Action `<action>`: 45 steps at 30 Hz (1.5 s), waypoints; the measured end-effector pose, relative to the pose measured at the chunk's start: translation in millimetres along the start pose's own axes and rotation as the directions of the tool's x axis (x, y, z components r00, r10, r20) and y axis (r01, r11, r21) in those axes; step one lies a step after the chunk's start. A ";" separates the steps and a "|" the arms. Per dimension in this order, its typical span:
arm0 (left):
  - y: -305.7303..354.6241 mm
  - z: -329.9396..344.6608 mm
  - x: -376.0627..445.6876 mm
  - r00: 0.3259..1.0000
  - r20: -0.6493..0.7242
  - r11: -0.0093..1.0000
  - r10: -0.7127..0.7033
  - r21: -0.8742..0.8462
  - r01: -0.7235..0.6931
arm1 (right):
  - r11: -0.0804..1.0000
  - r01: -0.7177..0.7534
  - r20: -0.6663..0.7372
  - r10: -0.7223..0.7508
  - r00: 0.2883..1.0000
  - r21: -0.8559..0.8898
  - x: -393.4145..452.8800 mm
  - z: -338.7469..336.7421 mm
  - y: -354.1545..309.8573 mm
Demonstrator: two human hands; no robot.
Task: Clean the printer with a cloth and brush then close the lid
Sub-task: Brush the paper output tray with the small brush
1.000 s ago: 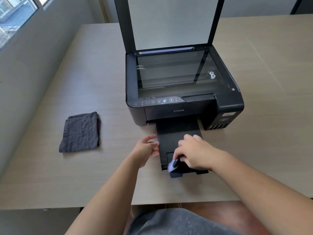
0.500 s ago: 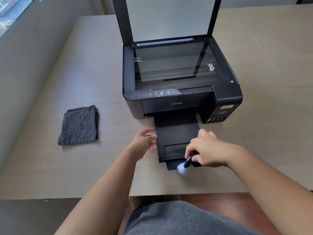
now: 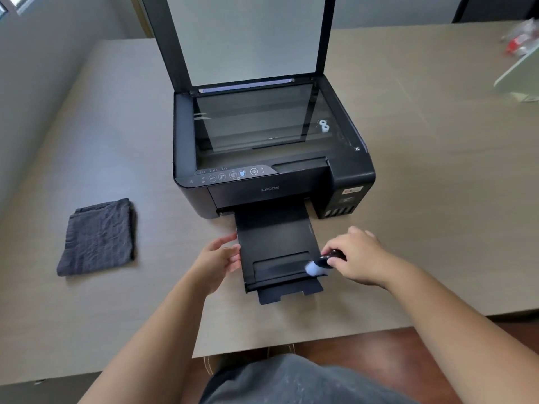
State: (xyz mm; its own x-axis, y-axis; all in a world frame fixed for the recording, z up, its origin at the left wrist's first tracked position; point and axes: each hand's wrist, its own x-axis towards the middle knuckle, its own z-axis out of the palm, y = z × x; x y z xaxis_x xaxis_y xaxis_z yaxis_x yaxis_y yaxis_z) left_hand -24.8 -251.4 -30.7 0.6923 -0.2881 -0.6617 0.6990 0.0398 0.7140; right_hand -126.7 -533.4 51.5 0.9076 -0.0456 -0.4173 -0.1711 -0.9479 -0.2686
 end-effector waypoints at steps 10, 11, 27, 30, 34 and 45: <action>1.2 -4.0 -4.1 1.000 0.013 0.999 -0.010 -0.035 0.011 | 0.996 0.081 -0.212 -0.085 0.974 -0.027 36.9 -2.4 -27.1; 1.4 -3.4 -5.1 0.999 0.027 1.000 -0.017 -0.019 0.018 | 0.992 0.122 -0.129 -0.122 0.984 -0.014 30.6 -0.1 -31.8; 12.5 6.3 -7.0 0.998 0.032 0.995 -0.062 0.083 0.059 | 0.995 0.020 -0.199 0.001 0.980 0.100 26.4 14.5 -68.0; 12.5 6.4 -7.4 0.998 0.022 0.995 -0.067 0.081 0.065 | 0.952 -0.177 -0.047 0.195 0.980 0.249 11.4 2.9 -32.3; 13.1 11.0 -8.3 0.999 -0.003 0.993 -0.050 0.104 0.050 | 0.945 -0.169 0.138 0.135 0.981 0.278 1.4 0.2 -20.2; 10.5 6.8 -7.6 0.998 -0.040 0.985 -0.052 0.164 0.058 | 0.969 -0.058 0.003 0.058 0.998 0.241 18.0 -17.6 -31.6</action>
State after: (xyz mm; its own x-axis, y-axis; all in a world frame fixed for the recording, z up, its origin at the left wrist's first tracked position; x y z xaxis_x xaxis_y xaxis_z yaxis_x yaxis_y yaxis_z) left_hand -23.9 -255.3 -16.6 0.6615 -0.2509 -0.7067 0.6992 -0.1344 0.7022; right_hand -98.2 -509.8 67.7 0.8948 -0.0999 -0.4352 -0.3105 -0.8396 -0.4458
